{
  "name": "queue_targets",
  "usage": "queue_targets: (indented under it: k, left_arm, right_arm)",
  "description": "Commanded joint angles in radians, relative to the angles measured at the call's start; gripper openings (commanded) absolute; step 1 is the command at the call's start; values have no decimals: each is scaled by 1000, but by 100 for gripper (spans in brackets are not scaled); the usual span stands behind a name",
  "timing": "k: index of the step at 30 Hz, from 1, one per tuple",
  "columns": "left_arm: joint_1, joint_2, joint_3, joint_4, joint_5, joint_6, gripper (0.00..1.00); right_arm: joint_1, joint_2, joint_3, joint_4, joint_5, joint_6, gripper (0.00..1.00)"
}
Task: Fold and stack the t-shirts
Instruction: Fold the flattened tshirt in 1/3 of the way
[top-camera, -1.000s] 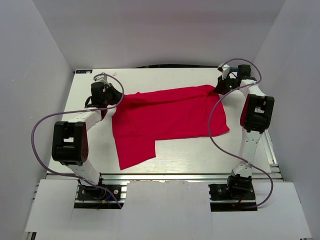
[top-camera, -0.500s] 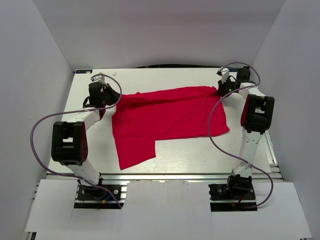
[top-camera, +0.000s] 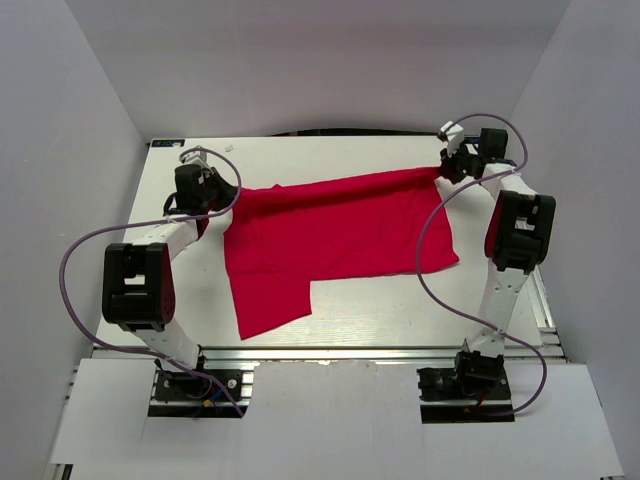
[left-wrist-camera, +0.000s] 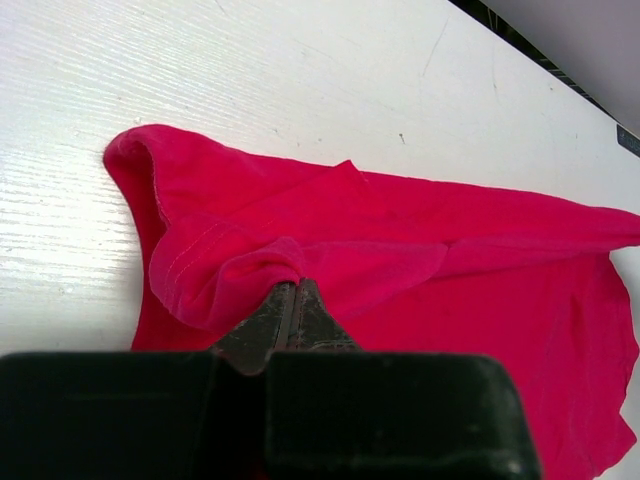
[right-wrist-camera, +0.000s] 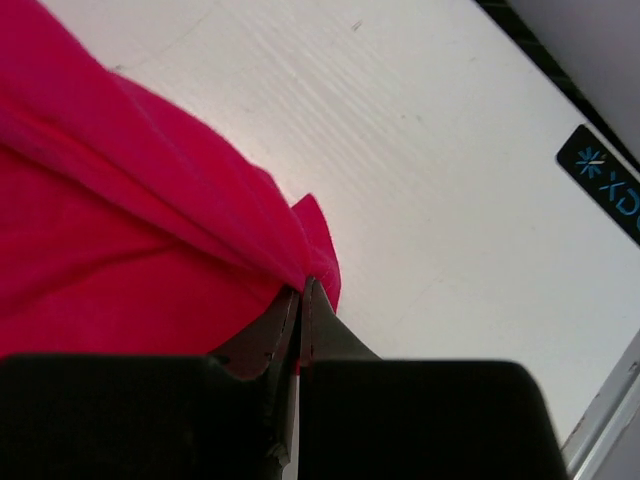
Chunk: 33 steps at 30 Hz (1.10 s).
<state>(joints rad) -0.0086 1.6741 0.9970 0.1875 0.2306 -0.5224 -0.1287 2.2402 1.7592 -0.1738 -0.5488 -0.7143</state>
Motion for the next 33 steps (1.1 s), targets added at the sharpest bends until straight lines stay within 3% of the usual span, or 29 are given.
queue_targets:
  k: [1, 5, 17, 33]
  left_arm:
    - [7, -47, 41, 0, 6, 18, 0]
    - [7, -45, 55, -5, 6, 22, 0]
    - [7, -39, 58, -2, 12, 13, 0]
    - [39, -37, 48, 12, 16, 12, 0]
  right_arm:
    - [-6, -79, -58, 74, -10, -17, 0]
    - [-6, -102, -81, 163, 42, -1, 0]
    - [31, 13, 118, 369, 149, -86, 0]
    - [41, -22, -69, 413, 116, -292, 0]
